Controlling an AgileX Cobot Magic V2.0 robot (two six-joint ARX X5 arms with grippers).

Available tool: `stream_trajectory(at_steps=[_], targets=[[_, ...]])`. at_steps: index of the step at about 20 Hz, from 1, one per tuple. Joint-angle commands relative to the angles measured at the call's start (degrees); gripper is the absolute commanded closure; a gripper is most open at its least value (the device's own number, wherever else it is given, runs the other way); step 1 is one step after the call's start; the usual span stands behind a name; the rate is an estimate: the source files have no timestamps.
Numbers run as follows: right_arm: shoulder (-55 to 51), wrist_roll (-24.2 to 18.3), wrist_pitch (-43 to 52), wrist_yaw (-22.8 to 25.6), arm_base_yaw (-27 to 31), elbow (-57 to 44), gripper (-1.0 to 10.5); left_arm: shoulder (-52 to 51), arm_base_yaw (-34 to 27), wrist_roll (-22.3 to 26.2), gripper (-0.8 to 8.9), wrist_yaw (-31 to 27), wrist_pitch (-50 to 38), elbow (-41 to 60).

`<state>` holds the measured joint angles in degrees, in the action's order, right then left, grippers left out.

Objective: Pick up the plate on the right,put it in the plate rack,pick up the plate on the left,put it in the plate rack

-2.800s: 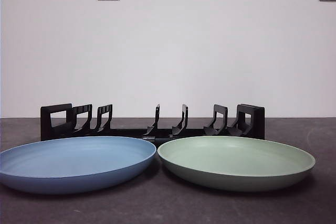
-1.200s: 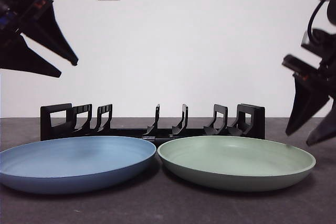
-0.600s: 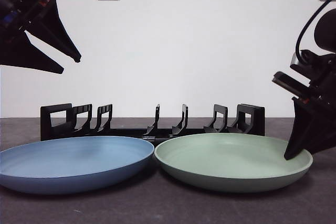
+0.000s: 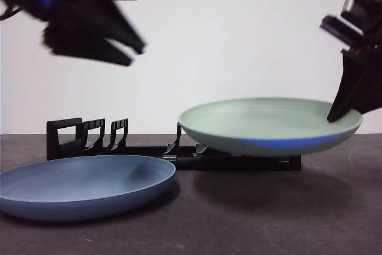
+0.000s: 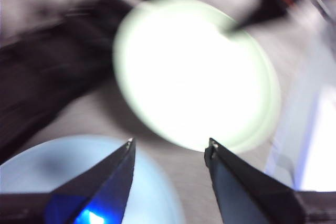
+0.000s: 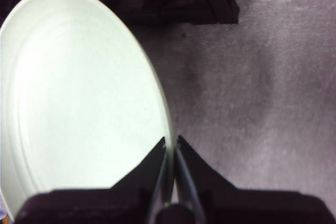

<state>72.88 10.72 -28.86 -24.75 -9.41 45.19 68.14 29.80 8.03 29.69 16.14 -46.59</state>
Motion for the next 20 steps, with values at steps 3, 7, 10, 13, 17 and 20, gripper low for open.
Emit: stream_trajectory(at_steps=[3,7,10,13,17,20], targets=[[-0.15,-0.13,-2.80,-0.83,-1.07,1.09,9.6,0.24,19.56,15.89,5.85,-17.14,2.99,-2.40],[-0.15,-0.11,-3.41,-1.03,-3.21,1.09,9.6,1.79,30.51,18.36,5.88,-27.21,3.13,-2.40],[-0.15,0.13,-3.43,-4.42,-4.22,1.09,9.6,4.98,32.52,18.38,5.88,-28.44,3.23,-2.40],[-0.15,0.37,-4.24,-5.40,-4.87,1.11,9.6,8.33,33.81,19.08,5.88,-29.86,3.21,-2.40],[-0.17,0.33,-5.99,-7.04,-4.87,1.11,9.6,10.97,35.17,19.69,5.89,-29.86,2.89,-2.40],[-0.22,0.33,-5.99,-9.86,-4.87,1.11,9.6,12.48,35.36,20.00,6.33,-29.94,2.29,-2.40]])
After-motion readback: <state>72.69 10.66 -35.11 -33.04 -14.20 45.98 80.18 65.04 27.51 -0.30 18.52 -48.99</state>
